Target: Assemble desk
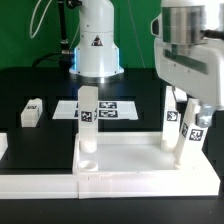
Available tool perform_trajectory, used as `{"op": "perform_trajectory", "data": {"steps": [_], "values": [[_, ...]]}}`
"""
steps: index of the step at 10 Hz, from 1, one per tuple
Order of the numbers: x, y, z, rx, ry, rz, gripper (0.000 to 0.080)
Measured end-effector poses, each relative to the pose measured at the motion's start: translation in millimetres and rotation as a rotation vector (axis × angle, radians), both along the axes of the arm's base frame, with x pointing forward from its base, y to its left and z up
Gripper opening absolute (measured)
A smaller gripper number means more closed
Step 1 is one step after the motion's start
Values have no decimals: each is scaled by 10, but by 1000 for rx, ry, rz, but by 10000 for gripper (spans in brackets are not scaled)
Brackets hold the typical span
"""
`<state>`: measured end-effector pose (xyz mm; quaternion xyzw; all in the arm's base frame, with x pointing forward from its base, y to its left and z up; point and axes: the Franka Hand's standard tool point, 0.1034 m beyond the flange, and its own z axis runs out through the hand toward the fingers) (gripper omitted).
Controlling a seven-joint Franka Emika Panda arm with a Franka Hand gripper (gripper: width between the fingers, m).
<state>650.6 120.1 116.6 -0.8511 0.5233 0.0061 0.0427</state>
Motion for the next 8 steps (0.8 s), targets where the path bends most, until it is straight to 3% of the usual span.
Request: {"op": "perform_trajectory", "data": {"steps": [4, 6, 8], "values": [[23, 7, -12, -11, -16, 330, 646], [11, 33, -10, -78, -22, 719, 649], [3, 1, -27, -79, -31, 950, 649]]}}
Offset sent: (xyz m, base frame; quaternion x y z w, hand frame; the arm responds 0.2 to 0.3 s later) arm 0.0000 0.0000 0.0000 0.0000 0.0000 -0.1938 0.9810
